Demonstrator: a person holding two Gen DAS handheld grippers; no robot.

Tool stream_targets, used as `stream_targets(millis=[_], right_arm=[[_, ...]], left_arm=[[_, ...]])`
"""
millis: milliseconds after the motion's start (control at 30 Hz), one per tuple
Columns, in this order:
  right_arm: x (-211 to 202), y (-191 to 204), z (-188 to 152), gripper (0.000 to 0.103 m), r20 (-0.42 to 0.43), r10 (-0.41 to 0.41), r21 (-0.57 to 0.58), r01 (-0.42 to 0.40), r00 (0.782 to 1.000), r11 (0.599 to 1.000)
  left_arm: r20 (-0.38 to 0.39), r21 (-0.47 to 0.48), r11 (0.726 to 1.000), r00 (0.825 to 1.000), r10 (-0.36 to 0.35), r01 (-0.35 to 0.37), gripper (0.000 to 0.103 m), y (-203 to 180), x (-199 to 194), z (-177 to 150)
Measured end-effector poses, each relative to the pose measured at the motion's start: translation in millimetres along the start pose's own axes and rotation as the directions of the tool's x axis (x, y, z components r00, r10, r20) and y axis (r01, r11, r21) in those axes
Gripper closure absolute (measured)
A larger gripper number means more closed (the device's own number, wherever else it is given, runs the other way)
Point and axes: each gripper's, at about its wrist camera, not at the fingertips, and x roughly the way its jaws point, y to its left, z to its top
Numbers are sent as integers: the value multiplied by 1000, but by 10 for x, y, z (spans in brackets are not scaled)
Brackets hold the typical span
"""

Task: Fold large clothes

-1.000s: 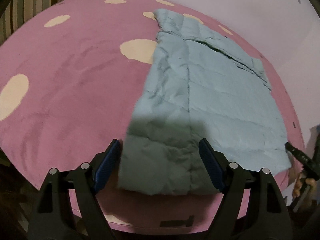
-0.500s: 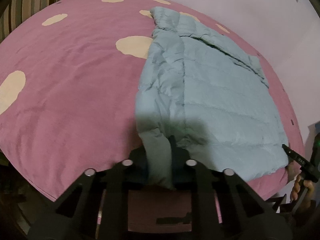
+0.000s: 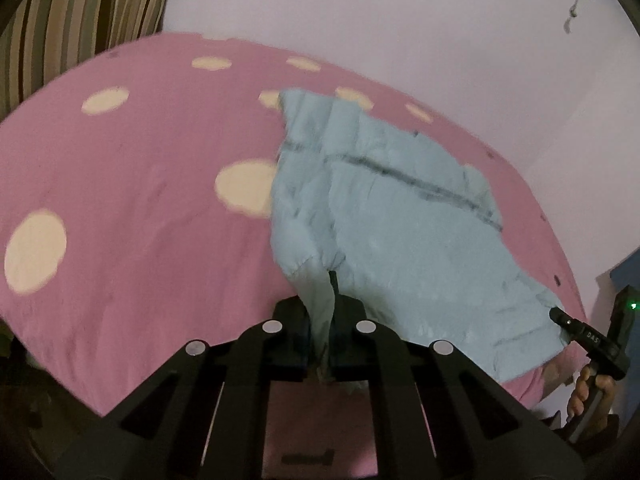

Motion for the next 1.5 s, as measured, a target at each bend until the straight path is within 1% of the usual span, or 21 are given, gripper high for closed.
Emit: stream_targets(millis=[167,300,433,533,667,767,800,867,933,967,1033,1100,1167,1233,1333,1400,1467,1500], right_arm=[[43,68,417,96,58,22,-6,-21,998,1000],[248,68,718,96,72,11,8,-12,997,1000],[626,-20,993,96,45,0,52,-3,999,999],[955,-98,1130,96,2,-17,78,16,1000,997],[1294,-192,1205,96,-56,-42,94,47,998,994],[1466,-243,1225,96,-83,-46,106,55,995,993],[1481,-242,1233,96,-83,-44,107,53,996,993],[1437,-213,1253,95,-65,-42,97,48,997,994],[1358,-193,1274,94,-42,-42,85,46,998,995],[1293,-187,1281,92,-26,-37,84,39,999,996],[1208,-195,1322,82,-1,-29,91,29,1000,995],[1093,-195,1339,76,27,-29,89,27,999,996],[988,-194,1348,72,58,-44,77,39,997,996],[900,-209,1348,69,77,-58,67,53,995,996],[821,-237,1303,69,76,-61,56,57,995,997],[790,-245,1252,69,68,-61,44,58,996,997],[749,-251,1176,68,58,-59,17,58,997,998],[750,-253,1152,63,52,-57,7,57,997,998]], left_arm=[[52,22,1000,999,17,-18,97,-125,129,421],[56,0,999,998,40,-40,97,-108,449,745],[24,-19,997,997,73,-72,97,-68,889,1004],[-11,-12,995,995,98,-98,97,-49,1223,1130],[-53,9,992,991,125,-125,97,-16,1567,1187],[-67,14,991,989,131,-131,94,9,1701,1211],[-59,13,991,989,132,-132,93,7,1694,1223],[-46,20,992,991,127,-126,87,-13,1636,1246],[-23,30,992,992,120,-120,69,-34,1542,1268],[-9,29,993,993,115,-115,65,-40,1492,1285],[24,11,995,995,102,-102,44,-42,1353,1327],[65,-10,994,992,105,-104,33,-37,1227,1373],[113,-20,994,988,106,-105,31,-13,1075,1417],[127,-21,995,987,103,-101,31,14,1001,1433],[119,-13,993,986,117,-117,31,88,934,1367],[112,-10,993,987,114,-114,31,151,882,1279],[97,4,995,991,97,-98,31,218,841,1148],[88,14,996,992,89,-90,31,245,839,1098]])
